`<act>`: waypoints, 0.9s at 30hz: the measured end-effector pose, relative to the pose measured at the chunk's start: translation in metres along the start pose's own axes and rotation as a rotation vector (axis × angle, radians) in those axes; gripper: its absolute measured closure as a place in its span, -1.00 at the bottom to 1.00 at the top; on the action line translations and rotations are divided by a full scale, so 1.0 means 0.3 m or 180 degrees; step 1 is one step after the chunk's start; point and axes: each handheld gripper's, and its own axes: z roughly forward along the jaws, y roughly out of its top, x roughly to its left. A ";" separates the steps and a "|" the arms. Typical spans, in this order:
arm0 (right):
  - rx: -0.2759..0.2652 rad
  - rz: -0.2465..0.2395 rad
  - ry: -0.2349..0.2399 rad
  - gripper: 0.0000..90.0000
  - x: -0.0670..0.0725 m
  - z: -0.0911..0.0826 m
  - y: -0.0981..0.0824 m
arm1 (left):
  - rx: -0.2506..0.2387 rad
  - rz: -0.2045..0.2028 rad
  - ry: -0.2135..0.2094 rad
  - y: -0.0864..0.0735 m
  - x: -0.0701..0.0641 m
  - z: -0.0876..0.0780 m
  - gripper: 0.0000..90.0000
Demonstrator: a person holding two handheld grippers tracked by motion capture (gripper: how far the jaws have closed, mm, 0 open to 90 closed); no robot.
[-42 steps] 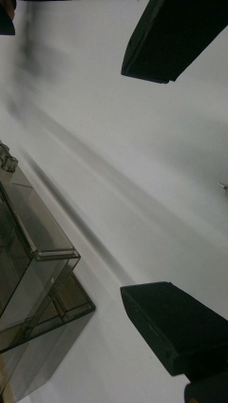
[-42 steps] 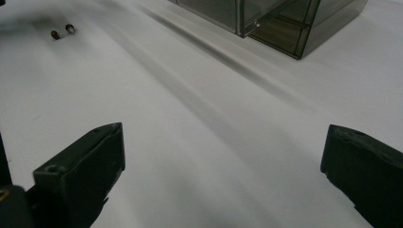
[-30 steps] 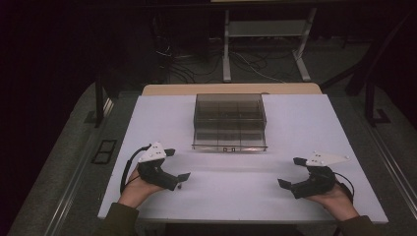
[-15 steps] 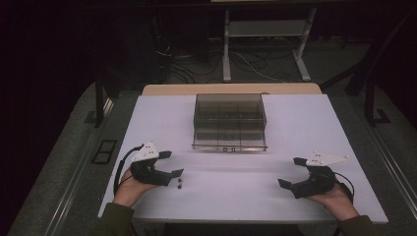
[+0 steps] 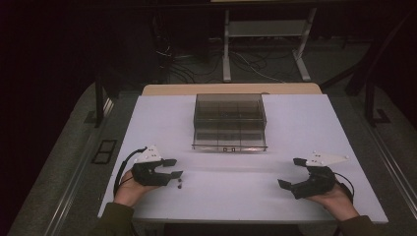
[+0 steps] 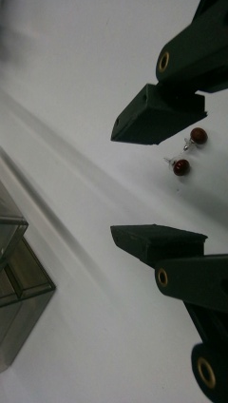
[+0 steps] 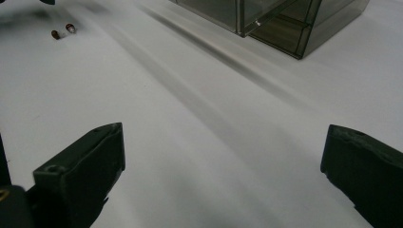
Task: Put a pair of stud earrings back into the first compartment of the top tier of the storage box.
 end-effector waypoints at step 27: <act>0.0017 -0.0017 0.0011 -0.99 0.004 0.003 0.000 | 0.0439 0.0089 -0.0164 -0.010 -0.011 0.061 0.52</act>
